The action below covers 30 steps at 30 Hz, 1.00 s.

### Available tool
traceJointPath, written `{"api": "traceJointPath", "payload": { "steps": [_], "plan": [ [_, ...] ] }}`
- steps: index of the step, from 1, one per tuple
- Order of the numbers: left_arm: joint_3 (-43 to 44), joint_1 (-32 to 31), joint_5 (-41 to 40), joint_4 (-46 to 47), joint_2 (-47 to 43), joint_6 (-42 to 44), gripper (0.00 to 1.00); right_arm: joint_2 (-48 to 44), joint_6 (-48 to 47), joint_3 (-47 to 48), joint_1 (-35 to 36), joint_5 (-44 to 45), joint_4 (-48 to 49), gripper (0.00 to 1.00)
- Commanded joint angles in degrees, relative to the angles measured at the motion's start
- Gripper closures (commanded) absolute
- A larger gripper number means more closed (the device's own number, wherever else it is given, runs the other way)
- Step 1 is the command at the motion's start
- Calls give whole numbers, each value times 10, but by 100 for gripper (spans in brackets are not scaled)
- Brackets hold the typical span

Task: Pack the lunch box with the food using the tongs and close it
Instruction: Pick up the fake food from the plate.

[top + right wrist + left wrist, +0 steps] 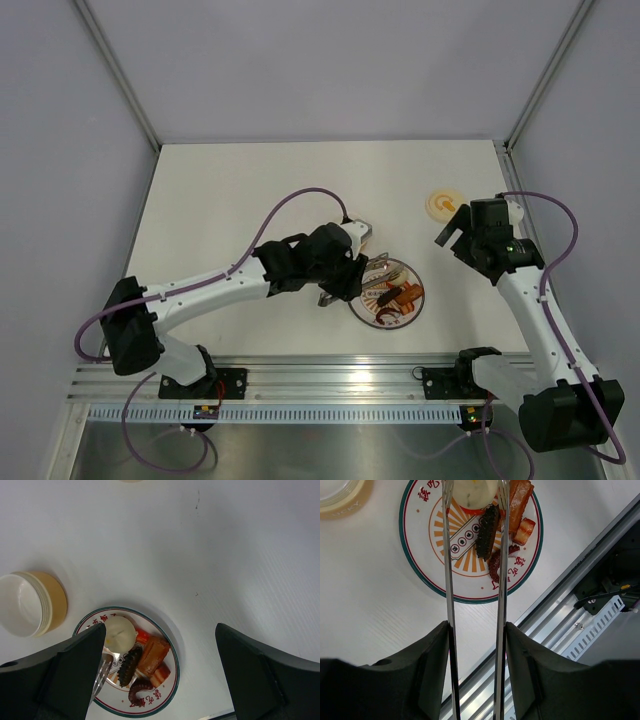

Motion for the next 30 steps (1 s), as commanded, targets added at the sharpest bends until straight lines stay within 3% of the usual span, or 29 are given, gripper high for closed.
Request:
{"api": "traceJointPath", "payload": {
  "steps": [1, 20, 30],
  "plan": [
    [31, -4, 14, 36, 4, -6, 50, -16, -11, 12, -3, -6, -2, 0],
    [49, -30, -74, 13, 53, 8, 48, -17, -6, 4, -3, -21, 0, 0],
    [59, -32, -68, 10, 73, 15, 47, -16, -2, 1, -3, -30, 4, 1]
  ]
}}
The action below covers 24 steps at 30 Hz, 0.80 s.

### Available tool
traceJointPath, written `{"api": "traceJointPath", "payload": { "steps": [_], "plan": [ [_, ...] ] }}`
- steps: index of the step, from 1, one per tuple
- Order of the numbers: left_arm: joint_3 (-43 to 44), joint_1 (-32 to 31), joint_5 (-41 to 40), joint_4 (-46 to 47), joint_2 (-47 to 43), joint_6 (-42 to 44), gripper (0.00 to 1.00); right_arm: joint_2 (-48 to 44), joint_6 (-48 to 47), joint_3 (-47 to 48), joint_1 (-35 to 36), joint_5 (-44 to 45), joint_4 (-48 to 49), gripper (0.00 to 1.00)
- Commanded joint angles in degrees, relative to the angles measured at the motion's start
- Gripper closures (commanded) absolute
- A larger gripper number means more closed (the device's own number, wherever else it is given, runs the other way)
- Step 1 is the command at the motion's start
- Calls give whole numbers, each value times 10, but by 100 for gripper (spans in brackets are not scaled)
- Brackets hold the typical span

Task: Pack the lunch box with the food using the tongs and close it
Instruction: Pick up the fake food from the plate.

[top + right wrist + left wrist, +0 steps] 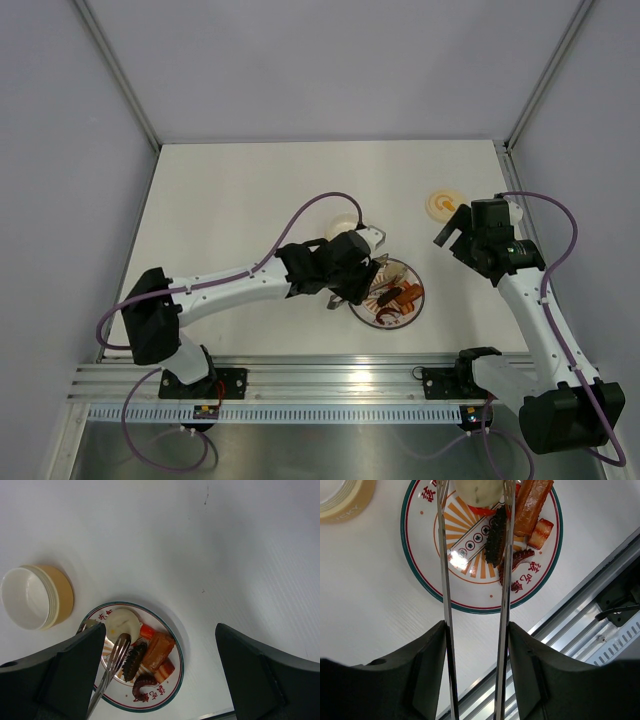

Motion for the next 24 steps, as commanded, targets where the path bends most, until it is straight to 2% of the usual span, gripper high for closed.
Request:
{"api": "traceJointPath", "payload": {
  "steps": [1, 5, 12, 14, 20, 24],
  "plan": [
    [28, -3, -6, 16, 9, 8, 47, -8, -2, 1, -3, -11, 4, 1],
    [26, -3, 10, 16, 14, 6, 49, -7, 0, 1, -3, -12, 3, 1],
    [28, -3, 15, 7, 1, 2, 71, -7, 2, -3, -3, -18, 7, 1],
    [29, -3, 14, 3, -3, 2, 73, -7, 3, -3, -3, -18, 6, 0],
    [39, -3, 8, -18, -26, 2, 100, -8, 5, -4, -3, -20, 9, 1],
    [46, -2, 10, -32, -41, 15, 100, -9, 6, -5, -3, -23, 8, 0]
  ]
}}
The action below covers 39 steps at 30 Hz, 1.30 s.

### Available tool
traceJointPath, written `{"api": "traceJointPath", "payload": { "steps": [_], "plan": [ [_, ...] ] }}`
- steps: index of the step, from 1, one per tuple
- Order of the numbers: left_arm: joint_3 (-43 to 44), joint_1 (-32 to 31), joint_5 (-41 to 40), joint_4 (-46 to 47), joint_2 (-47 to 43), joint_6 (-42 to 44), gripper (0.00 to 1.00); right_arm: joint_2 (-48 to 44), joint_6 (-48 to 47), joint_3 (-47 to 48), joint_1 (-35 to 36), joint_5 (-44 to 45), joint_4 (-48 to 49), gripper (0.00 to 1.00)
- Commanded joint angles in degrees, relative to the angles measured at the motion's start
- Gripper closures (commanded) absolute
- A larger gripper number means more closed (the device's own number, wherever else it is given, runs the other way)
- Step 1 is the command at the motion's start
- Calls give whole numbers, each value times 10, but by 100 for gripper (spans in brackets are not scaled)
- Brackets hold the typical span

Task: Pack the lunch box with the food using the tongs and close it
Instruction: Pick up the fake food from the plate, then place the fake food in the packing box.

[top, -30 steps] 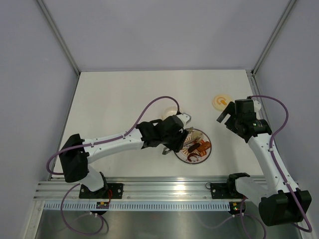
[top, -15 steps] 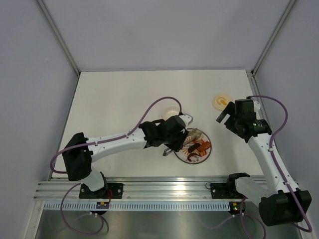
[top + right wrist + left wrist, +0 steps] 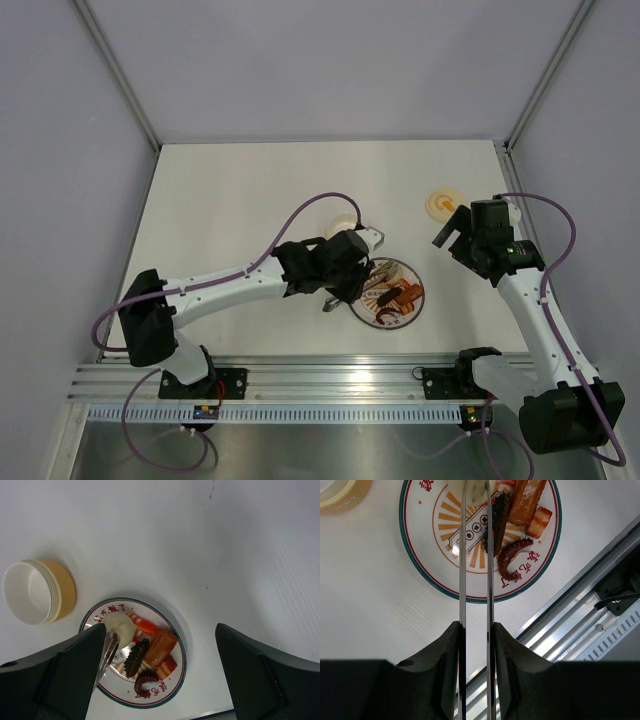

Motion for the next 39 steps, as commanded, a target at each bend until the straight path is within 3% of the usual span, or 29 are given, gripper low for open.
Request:
{"api": "traceJointPath", "payload": {
  "steps": [1, 11, 27, 39],
  "plan": [
    [38, -2, -1, -6, -39, 14, 100, -9, 3, -2, -3, -9, 8, 1],
    [58, 2, -39, -34, -65, 17, 100, -11, 4, -1, -3, -9, 7, 1],
    [58, 137, -70, -14, -70, 23, 100, -13, 2, -4, -3, -13, 5, 1],
    [54, 154, -71, -2, -33, 20, 100, -15, 3, -8, -3, -16, 6, 1]
  ]
}}
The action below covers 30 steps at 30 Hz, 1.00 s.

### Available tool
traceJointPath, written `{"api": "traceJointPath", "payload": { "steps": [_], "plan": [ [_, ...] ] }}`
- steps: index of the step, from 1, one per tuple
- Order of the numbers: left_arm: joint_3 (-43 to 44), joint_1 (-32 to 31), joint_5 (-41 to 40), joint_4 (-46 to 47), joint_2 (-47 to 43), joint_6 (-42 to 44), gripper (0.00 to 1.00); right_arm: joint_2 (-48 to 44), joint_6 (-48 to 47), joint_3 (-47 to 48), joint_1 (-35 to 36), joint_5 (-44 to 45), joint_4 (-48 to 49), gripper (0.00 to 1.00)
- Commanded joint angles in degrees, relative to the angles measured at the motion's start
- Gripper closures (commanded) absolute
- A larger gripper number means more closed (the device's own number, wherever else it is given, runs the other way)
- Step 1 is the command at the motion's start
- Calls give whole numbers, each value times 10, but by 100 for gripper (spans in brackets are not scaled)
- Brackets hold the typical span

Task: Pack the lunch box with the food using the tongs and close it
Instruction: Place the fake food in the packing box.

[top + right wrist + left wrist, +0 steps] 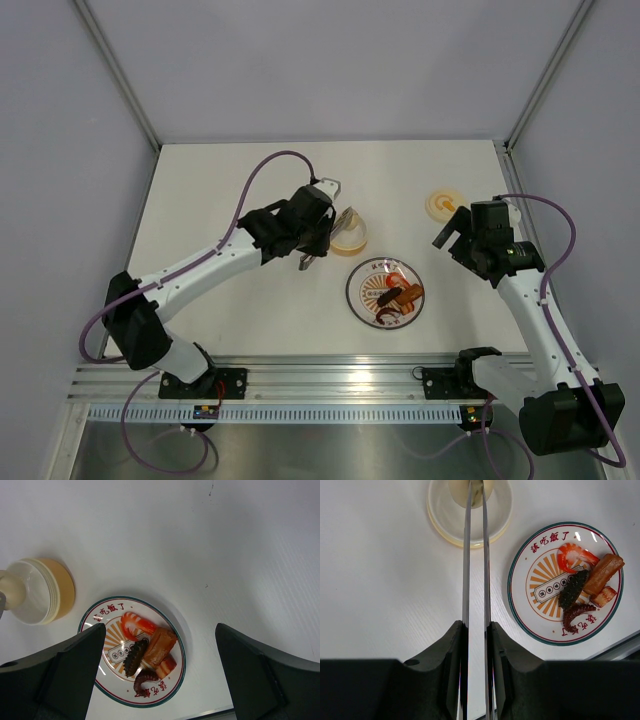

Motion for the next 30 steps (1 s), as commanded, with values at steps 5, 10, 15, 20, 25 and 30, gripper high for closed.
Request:
{"api": "traceJointPath", "payload": {
  "steps": [5, 10, 15, 20, 25, 30],
  "plan": [
    [-7, 5, -3, 51, 9, -2, 100, -11, 2, -3, -3, -16, 6, 1],
    [-13, 5, -5, 53, 16, -2, 100, -9, 2, -5, -3, -16, 8, 0],
    [-19, 5, -1, 59, 20, -4, 100, -9, 2, -8, -3, -17, 9, 1],
    [-20, 5, 0, 60, 23, -5, 100, -9, 2, -8, -3, -17, 9, 0],
    [-28, 4, 0, 58, 20, -8, 100, -10, 2, -10, -2, -16, 10, 1],
    [-40, 5, 2, 64, 20, -10, 100, -9, 2, -12, -3, -18, 10, 1]
  ]
}}
